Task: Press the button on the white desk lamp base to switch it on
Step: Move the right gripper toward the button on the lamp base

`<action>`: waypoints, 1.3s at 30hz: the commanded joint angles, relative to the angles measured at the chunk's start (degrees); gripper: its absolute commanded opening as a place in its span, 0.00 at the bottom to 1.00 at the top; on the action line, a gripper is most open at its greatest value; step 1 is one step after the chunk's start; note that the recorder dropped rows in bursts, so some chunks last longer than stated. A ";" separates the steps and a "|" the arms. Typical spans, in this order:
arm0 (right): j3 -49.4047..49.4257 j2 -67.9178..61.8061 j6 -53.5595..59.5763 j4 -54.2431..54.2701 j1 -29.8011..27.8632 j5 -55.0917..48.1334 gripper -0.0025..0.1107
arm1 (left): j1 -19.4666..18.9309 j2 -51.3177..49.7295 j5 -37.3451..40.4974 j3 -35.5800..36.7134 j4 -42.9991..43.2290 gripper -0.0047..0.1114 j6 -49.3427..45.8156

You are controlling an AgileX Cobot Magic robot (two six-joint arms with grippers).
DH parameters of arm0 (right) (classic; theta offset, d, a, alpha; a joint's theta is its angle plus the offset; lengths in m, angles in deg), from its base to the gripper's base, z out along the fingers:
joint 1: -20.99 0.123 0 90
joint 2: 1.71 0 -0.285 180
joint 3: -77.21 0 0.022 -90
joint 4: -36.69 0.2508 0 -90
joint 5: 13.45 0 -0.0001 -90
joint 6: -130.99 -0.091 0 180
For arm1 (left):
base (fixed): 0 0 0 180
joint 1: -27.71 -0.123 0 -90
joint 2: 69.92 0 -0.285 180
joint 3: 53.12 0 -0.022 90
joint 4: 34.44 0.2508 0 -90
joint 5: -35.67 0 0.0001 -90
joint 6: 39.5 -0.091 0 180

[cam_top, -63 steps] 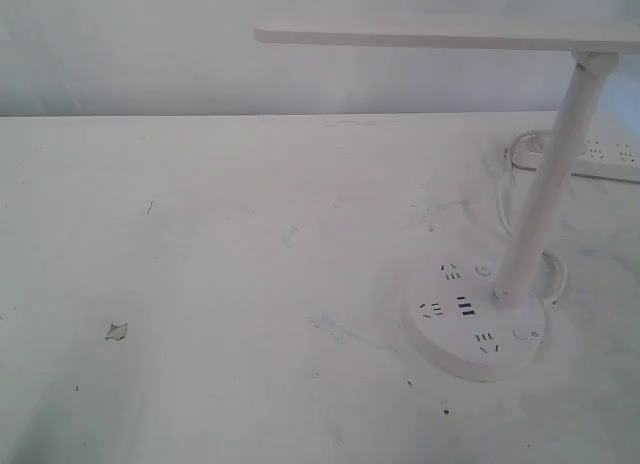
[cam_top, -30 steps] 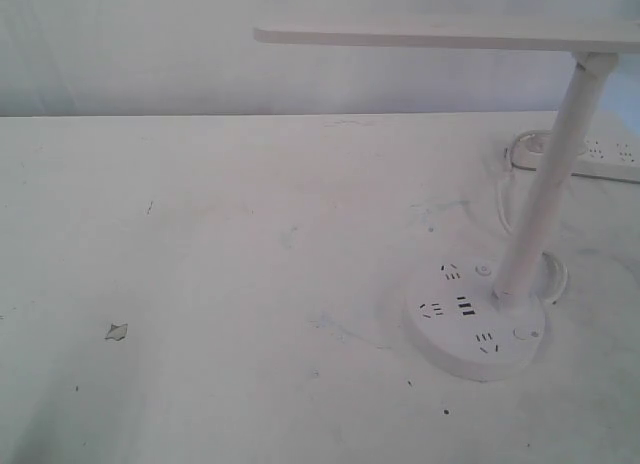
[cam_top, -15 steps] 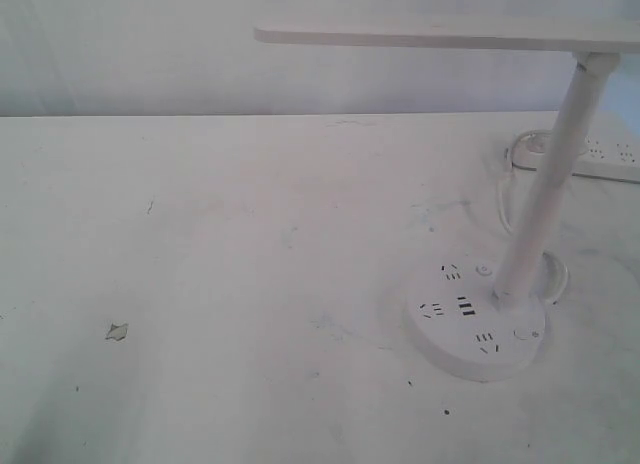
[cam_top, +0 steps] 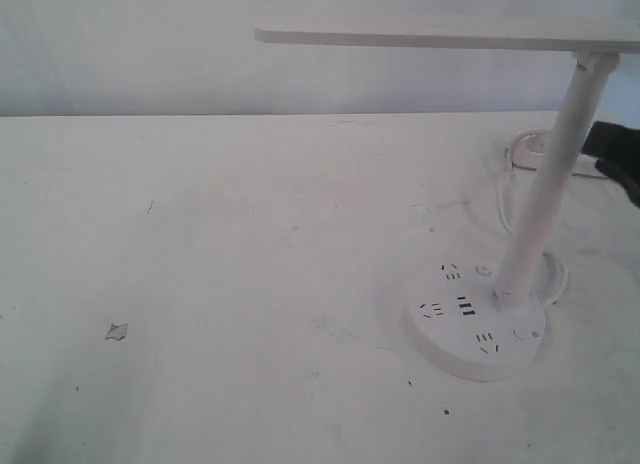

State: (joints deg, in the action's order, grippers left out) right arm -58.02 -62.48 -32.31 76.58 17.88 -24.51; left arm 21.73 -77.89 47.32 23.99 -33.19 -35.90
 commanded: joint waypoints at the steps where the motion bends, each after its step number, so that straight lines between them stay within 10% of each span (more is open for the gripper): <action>1: -1.52 -5.49 4.40 -1.31 -2.51 -7.43 0.02 | 0.47 0.18 -0.10 0.11 -0.03 0.04 0.00; 20: -1.38 -18.49 32.08 22.83 -20.92 -39.15 0.02 | 0.47 0.18 -0.10 0.11 -0.03 0.04 0.00; 39: 3.94 -26.13 36.15 29.28 -20.92 -30.21 0.02 | 0.47 0.18 -0.10 0.11 -0.03 0.04 0.00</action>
State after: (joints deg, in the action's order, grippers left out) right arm -54.38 -86.99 2.96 104.99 -2.73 -54.59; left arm 21.73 -77.89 47.32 23.99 -33.19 -35.90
